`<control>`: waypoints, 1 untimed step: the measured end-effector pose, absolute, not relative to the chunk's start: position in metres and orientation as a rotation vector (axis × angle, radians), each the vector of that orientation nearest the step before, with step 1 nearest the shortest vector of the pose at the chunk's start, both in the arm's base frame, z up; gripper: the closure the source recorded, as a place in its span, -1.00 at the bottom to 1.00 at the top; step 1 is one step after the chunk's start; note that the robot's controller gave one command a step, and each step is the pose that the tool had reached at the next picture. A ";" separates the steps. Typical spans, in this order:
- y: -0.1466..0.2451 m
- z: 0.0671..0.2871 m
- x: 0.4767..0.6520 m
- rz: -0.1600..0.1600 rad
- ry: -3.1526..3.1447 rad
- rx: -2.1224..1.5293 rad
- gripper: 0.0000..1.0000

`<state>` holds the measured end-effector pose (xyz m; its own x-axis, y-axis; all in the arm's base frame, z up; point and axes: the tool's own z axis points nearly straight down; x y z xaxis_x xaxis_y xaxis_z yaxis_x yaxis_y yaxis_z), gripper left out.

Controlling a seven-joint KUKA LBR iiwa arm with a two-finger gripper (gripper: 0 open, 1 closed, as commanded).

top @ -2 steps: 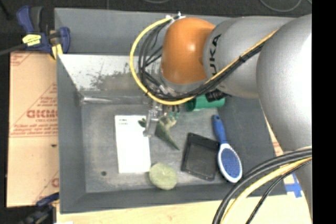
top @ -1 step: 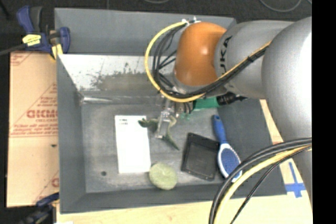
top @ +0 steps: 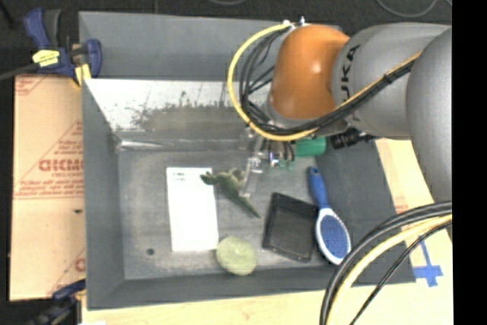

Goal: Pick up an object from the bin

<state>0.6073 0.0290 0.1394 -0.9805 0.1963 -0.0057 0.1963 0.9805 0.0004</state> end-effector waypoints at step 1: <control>0.023 0.079 0.611 0.003 3.112 0.384 -1.00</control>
Offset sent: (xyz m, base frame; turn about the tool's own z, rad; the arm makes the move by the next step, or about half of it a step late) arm -0.0152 -0.0042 -0.0694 0.2383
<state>0.6108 0.0227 0.0795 -0.9700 0.2431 -0.0054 0.2431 0.9700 0.0024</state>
